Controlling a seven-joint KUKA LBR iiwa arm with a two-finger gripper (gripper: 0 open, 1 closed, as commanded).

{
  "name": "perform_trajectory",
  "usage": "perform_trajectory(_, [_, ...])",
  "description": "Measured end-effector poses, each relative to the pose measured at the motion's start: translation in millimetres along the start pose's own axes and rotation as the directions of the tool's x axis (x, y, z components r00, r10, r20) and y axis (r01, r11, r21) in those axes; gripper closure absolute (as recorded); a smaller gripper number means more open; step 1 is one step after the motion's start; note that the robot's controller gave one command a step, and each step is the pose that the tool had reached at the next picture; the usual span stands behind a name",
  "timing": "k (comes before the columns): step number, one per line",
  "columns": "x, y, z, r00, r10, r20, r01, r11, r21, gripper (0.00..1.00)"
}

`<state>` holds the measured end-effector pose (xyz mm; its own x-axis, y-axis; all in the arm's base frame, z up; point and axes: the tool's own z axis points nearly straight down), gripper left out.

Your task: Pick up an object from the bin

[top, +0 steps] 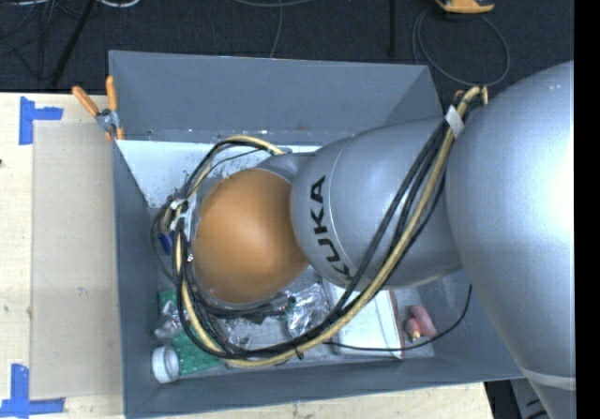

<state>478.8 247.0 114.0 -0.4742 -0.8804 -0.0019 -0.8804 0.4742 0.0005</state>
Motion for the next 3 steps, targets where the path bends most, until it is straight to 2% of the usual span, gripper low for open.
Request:
perform_trajectory(1, [-7.5, -22.5, 42.2, 0.998, -0.068, -0.011, 0.068, 0.998, 0.001, 0.00])
perform_trajectory(2, [-6.9, -23.0, 42.0, 0.998, -0.063, -0.007, 0.063, 0.998, -0.002, 0.00])
perform_trajectory(3, [-8.3, -23.3, 40.6, 0.998, -0.063, -0.001, 0.063, 0.998, 0.000, 1.00])
